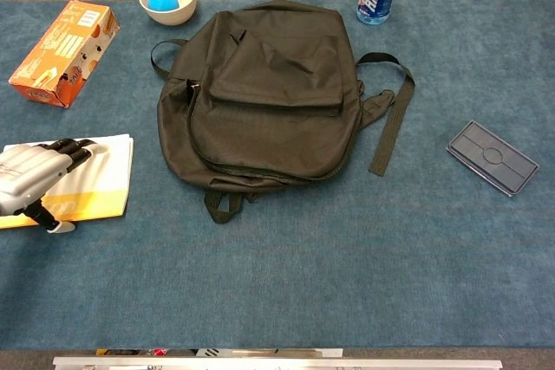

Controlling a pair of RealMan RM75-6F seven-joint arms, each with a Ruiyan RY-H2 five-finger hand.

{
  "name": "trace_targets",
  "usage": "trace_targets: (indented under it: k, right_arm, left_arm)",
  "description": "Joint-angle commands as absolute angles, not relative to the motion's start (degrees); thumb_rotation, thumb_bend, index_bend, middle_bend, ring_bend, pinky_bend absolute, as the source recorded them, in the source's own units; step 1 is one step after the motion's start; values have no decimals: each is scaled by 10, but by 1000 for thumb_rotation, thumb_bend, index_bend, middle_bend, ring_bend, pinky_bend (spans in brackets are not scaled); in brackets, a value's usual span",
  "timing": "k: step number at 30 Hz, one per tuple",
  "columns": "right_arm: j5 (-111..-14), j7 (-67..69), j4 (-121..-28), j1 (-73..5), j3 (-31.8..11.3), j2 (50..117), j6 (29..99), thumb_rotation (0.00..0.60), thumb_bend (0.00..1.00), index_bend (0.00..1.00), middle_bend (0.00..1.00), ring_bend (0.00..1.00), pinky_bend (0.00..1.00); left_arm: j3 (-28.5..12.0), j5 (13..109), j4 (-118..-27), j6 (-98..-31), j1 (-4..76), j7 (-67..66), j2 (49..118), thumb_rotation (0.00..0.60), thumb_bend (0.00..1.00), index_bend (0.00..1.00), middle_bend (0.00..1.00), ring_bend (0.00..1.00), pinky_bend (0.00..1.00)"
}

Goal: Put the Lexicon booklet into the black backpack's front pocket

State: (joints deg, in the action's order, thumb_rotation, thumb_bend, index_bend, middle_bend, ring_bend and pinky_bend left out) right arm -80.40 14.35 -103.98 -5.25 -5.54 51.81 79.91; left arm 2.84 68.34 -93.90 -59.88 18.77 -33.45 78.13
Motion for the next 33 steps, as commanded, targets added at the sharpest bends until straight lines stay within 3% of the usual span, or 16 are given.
trace_targets:
  k: [1, 9, 18, 33]
  right_arm:
    - [-803, 144, -1039, -52, -55, 518, 799, 600, 0, 76, 213, 61, 135]
    - [-801, 147, -1035, -51, -55, 519, 796, 600, 0, 76, 212, 62, 135]
    - [-801, 149, -1031, -51, -55, 521, 794, 600, 0, 76, 212, 61, 135]
    - [-798, 153, -1031, -45, -53, 518, 797, 600, 0, 76, 212, 61, 135]
  left_arm:
    - [29, 680, -940, -597, 191, -334, 781, 600, 26, 0, 75, 72, 192]
    - [31, 671, -949, -591, 199, -330, 774, 600, 29, 0, 80, 73, 192]
    - [32, 660, -957, -586, 208, -329, 768, 600, 110, 0, 84, 73, 193]
    - [33, 647, -949, -590, 216, -322, 777, 600, 117, 0, 88, 74, 192]
